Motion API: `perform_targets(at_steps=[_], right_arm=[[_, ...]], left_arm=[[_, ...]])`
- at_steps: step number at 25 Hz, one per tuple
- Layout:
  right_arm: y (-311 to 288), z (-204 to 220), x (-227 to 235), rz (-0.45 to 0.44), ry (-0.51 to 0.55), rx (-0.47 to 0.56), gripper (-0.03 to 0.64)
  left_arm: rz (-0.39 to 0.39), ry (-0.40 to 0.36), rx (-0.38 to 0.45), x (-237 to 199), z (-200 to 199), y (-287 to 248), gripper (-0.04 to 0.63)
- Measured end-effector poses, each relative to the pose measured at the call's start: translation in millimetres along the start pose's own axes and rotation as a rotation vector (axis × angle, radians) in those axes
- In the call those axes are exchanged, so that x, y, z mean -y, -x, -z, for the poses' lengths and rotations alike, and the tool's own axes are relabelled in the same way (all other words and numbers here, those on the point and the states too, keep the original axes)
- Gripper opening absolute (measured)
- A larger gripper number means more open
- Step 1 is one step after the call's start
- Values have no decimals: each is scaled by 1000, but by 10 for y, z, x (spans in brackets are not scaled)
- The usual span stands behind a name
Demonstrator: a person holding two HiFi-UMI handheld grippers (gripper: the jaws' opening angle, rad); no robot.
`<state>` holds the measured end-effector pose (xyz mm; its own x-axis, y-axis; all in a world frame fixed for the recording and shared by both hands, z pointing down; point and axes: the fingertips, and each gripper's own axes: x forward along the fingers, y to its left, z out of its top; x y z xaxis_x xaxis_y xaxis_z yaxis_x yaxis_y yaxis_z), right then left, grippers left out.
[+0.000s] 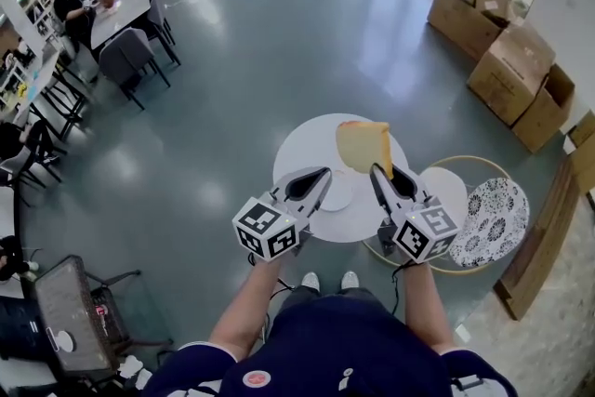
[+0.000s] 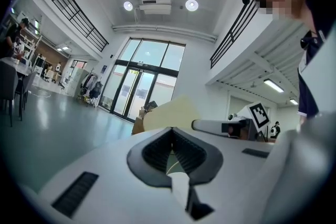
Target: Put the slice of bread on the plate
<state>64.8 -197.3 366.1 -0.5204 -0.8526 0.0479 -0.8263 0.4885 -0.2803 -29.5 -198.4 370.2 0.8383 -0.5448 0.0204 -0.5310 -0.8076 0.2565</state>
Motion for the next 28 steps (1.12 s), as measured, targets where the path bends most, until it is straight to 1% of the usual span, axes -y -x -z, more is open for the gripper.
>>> perform_targets(at_steps=[7,17,23,28], right_arm=[[42,4,187,-40,-11,-3,92],[-118,164,335,-76,-42,-48,93],[-250,364,368,-77,-67,-96,92],[-333,730,430,-62,-99,-173,92]], left_arm=[[-42,-14,3,71,5,-160,6],[-98,0,-28,-116,192,-212,5],[-123,17,-73,-284,399,-160,6],[-132,22,-103,-413,641,-123,6]])
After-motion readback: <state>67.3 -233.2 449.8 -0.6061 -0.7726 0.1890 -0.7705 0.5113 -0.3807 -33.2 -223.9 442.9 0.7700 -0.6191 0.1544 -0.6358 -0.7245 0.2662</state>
